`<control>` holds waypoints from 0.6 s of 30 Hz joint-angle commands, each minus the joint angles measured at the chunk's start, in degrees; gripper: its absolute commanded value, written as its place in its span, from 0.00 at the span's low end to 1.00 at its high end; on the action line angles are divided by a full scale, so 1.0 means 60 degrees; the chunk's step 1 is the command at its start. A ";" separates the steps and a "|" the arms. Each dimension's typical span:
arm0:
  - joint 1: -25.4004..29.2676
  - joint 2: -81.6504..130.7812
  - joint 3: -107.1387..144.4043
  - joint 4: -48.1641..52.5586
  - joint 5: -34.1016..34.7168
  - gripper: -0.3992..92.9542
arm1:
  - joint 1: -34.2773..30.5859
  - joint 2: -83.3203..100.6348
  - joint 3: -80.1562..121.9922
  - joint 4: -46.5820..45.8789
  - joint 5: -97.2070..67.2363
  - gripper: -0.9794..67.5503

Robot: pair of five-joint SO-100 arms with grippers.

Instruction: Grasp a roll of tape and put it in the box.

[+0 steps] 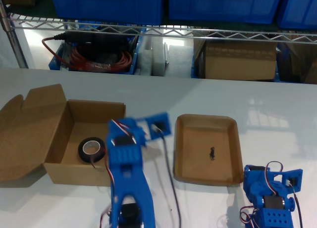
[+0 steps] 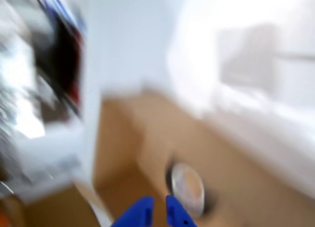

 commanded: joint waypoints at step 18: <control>0.1699 0.8086 0.7412 0.0029 -0.1143 0.00 | -0.0029 0.0059 0.0132 -0.0044 0.0029 0.02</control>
